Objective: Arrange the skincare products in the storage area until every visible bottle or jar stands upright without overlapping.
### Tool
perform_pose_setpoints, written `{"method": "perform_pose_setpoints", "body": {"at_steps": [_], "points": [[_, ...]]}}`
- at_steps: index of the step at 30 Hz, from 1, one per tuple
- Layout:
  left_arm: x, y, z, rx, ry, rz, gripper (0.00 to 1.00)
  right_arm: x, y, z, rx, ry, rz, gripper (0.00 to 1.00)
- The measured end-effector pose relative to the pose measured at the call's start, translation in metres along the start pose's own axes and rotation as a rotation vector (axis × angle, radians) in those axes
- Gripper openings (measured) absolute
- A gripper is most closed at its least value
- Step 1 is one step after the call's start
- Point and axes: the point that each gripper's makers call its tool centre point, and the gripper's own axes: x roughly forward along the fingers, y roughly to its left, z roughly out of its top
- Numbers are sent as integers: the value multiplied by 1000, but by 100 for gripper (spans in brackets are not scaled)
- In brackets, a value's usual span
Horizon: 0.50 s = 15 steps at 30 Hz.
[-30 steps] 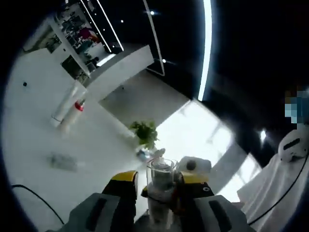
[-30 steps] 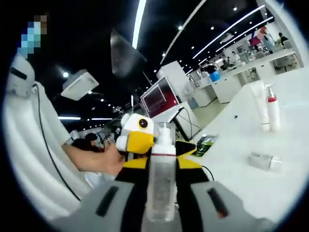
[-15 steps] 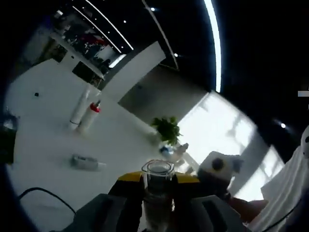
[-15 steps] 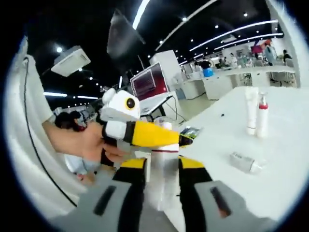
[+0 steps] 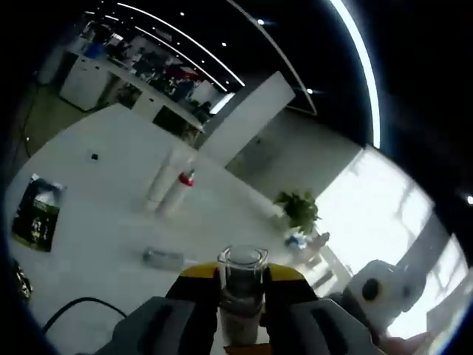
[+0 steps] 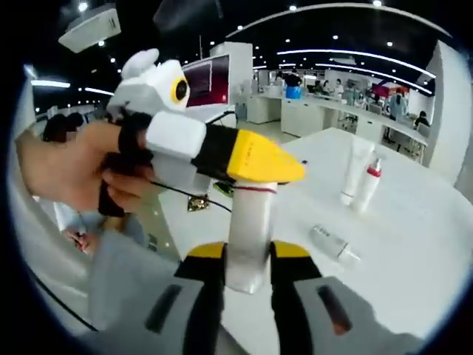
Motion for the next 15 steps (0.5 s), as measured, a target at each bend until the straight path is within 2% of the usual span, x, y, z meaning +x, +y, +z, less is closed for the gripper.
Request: {"method": "perform_pose_setpoints", "body": {"at_steps": [1,2,5,7,8,9,10,11,12,13,14,15], "points": [[-1,1,1,3,6,3,23,-2,1,2,17,-16,29,21],[1,-6,2,26,14,-59,22,-4,2,3,61,-32,54,21],[1,-15,7,23,16,-133,22,-11,3,12,223,-110,154,21],[0,-25,10,18,26,-211,26,-16,3,17,303,-146,205,21],[0,-32,13,15,21,-264,30,-21,8,23,324,-175,269,21],[-1,-35,11,2,41,-288,34,-25,11,29,331,-210,302,21],[-1,-36,11,5,43,-289,37,-28,13,33,340,-228,334,19],[-1,-37,10,13,44,-295,37,-35,22,38,345,-246,407,19],[-4,-48,5,27,79,-368,35,-38,22,41,362,-261,421,19],[-6,-58,5,1,78,-424,35,-42,29,43,376,-264,482,19],[-6,-60,7,-6,69,-439,34,-44,29,44,355,-274,490,19],[-8,-67,7,-47,69,-477,31,-43,29,43,351,-271,485,19]]}}
